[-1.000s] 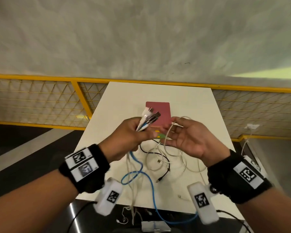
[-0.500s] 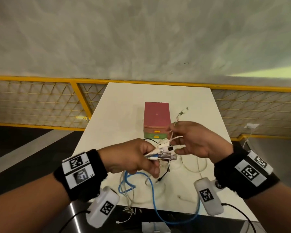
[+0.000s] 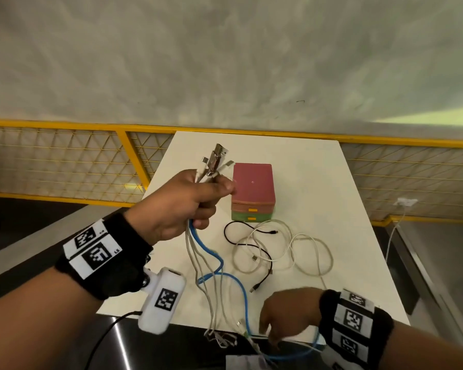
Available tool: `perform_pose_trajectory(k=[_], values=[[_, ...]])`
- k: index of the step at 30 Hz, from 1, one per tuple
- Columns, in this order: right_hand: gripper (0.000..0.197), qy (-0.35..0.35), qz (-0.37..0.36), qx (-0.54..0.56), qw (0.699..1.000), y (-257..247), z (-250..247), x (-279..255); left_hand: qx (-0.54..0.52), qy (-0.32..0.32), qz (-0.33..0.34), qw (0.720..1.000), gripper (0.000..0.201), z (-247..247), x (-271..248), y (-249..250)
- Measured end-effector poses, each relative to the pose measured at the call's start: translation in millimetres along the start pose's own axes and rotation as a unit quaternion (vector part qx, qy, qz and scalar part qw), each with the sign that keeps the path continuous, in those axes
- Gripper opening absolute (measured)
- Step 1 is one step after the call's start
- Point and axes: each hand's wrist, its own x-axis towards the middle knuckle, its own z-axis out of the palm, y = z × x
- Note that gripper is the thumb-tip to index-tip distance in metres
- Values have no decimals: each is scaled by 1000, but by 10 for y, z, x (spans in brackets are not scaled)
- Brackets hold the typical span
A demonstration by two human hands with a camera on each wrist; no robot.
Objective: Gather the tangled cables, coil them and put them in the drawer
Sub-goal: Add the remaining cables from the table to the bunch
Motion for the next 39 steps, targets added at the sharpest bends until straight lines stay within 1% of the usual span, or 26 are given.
perform_pose_trajectory(k=[1,3,4,5,7,8,9,10,12,13,15,16,17,18,19,20,21,22,24,25,28,29,30,32,35,39], values=[[39,39,11,12,999,73,-12,72,-6,1,-1,1000,17,18,6,-24],[39,156,50,24,986,243,-41,222,-31,8,-3,999,27,60,23,-64],[38,201,77,15,976,331,-45,297,-49,12,-3,999,29,82,31,-78],[39,227,97,-12,969,406,-55,362,-66,15,-2,998,31,98,46,-93],[38,239,116,-95,959,492,-44,483,-97,18,5,995,31,128,76,-107],[34,263,116,-132,949,494,-25,532,-109,19,9,994,31,138,88,-110],[26,269,122,-163,941,479,-2,568,-118,18,12,993,32,146,100,-115],[23,272,140,-188,933,478,36,597,-123,17,15,992,32,154,108,-116],[31,255,140,-166,942,585,174,748,-130,7,22,991,32,156,123,-121],[31,273,139,-168,937,630,235,828,-134,1,25,991,33,149,132,-126],[25,303,122,-198,924,517,198,753,-138,-11,29,990,36,137,157,-146],[16,303,114,-182,928,478,160,710,-138,-12,31,990,37,133,174,-163],[12,309,114,-125,936,458,104,678,-137,-8,32,990,37,131,195,-184],[15,331,113,-54,935,464,40,636,-137,2,32,990,37,133,222,-202],[16,362,88,23,928,464,-33,595,-139,15,31,990,36,134,253,-227],[12,387,63,126,911,443,-143,520,-144,29,30,989,35,137,284,-252],[6,411,32,230,882,425,-270,425,-153,41,28,987,35,143,321,-275],[8,436,4,330,837,395,-390,326,-165,50,25,985,34,150,351,-303],[12,487,-24,468,737,332,-621,122,-188,67,21,980,34,172,425,-342],[9,510,-32,503,697,254,-726,11,-195,73,20,978,34,187,457,-360],[7,579,-88,552,593,-2,-1003,-270,-219,73,26,973,35,281,536,-375],[6,595,-106,560,567,-87,-1082,-324,-225,63,30,972,38,319,552,-378],[6,609,-117,561,549,-155,-1148,-365,-230,48,35,971,41,364,559,-378],[15,637,-123,539,538,-266,-1245,-412,-228,19,46,973,44,467,558,-372],[26,668,-104,494,547,-337,-1316,-415,-234,3,59,970,41,583,554,-364],[19,669,-97,452,582,-323,-1307,-447,-237,-4,64,969,35,595,585,-368]])
